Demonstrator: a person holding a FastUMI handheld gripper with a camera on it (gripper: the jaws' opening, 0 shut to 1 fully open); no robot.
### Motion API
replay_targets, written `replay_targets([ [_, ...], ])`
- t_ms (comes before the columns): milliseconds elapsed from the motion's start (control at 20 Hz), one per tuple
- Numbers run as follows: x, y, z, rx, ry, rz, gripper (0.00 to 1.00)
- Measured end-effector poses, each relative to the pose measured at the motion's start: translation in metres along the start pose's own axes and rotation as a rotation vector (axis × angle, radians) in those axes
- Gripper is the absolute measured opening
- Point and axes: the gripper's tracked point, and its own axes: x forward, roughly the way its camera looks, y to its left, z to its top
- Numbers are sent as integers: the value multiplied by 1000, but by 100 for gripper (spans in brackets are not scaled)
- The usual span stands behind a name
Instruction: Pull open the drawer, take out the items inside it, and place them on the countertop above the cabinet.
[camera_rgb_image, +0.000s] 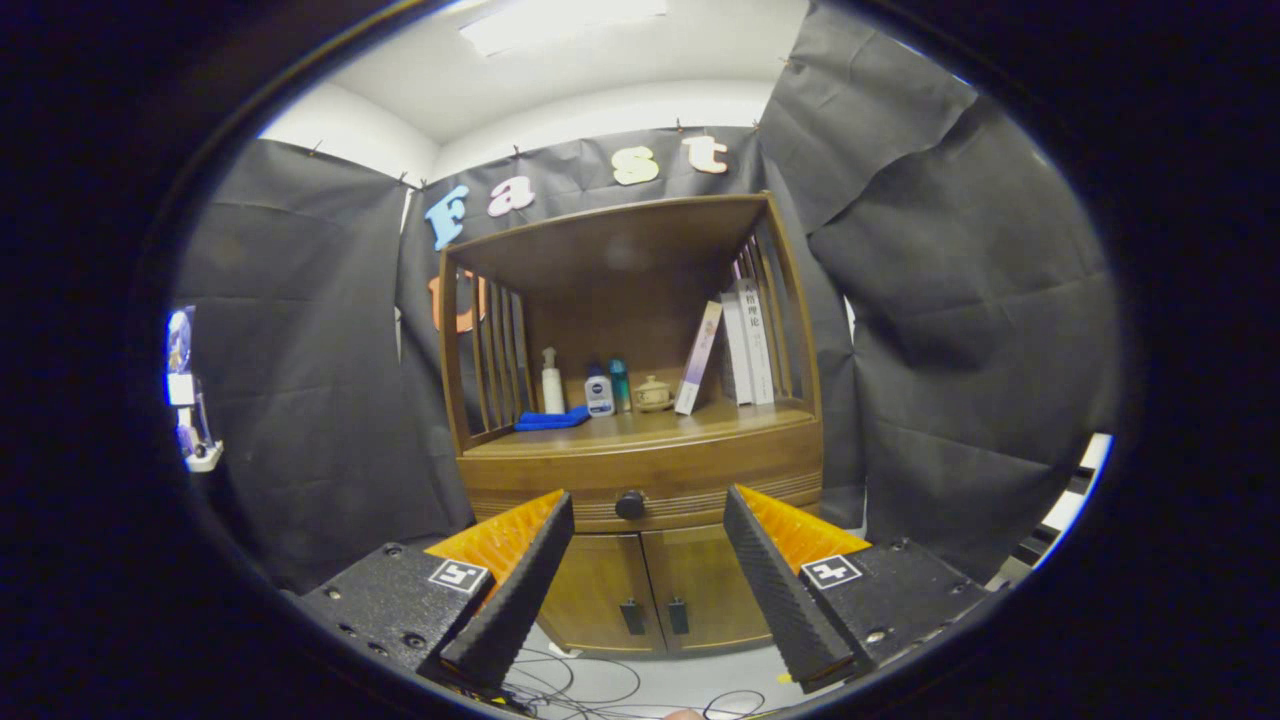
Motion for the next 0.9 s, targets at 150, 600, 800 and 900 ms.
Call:
replay_targets([
  [150, 2, 1, -1, -3, 4, 3, 99],
  [600, 42, 4, -18, -34, 45, 8, 99],
  [800, 79, 7, -25, -40, 49, 9, 99],
  [900, 102, 11, -28, -38, 52, 19, 99],
])
